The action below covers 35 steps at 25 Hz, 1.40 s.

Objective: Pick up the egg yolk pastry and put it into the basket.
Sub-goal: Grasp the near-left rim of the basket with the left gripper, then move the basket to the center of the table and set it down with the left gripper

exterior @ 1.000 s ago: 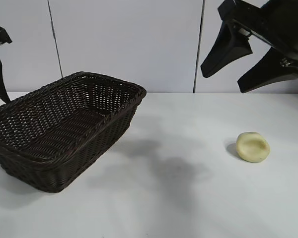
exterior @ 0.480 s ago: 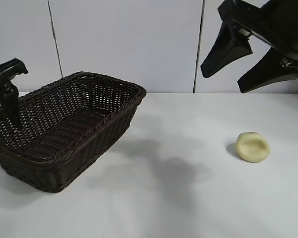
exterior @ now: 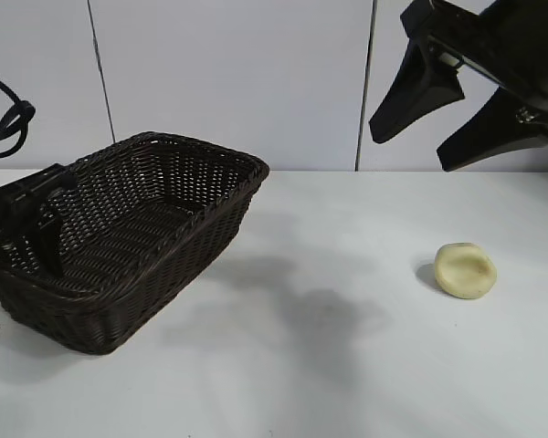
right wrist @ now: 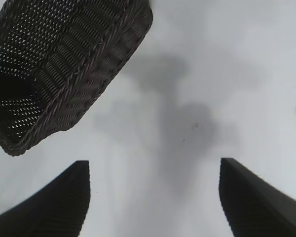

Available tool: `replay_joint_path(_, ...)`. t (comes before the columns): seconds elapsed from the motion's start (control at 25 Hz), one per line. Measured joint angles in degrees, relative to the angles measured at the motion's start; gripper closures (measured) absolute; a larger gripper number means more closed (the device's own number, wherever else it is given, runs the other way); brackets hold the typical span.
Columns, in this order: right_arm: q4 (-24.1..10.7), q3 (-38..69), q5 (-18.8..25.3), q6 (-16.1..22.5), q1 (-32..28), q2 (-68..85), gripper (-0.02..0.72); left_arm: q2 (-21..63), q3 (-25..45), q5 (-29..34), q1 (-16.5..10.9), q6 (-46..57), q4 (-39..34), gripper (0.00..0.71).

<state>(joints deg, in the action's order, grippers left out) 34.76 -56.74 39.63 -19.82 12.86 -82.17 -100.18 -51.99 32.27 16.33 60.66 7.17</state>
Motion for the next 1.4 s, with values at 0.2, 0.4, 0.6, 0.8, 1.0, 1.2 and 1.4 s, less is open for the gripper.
replay_joint_path(0.2,0.0,0.0,0.0,0.0,0.0,0.0,0.175,0.0,0.0,-0.25,0.0,0.58,1.05,0.408)
replay_joint_path(0.4,0.0,0.0,0.0,0.0,0.0,0.0,0.175,0.0,0.0,0.56,-0.02,2.13,1.09,0.567)
replay_joint_path(0.6,0.0,0.0,0.07,0.0,0.0,0.0,0.175,0.0,0.0,-0.13,-0.07,2.65,1.49,0.605)
replay_joint_path(0.8,0.0,0.0,0.07,0.0,0.0,0.0,0.175,0.0,-0.05,-0.08,-0.07,2.6,1.49,0.606)
replay_joint_path(1.0,0.0,0.0,0.07,0.0,0.0,0.0,0.175,0.05,-1.71,2.15,-0.07,-0.47,1.72,0.607)
replay_joint_path(1.2,0.0,0.0,0.08,0.0,0.0,0.0,0.175,2.2,-3.44,4.51,-0.07,-3.66,2.59,0.61)
replay_joint_path(1.4,0.0,0.0,0.32,0.0,0.0,0.0,0.175,4.44,-5.9,7.98,-0.07,-7.08,2.71,0.61)
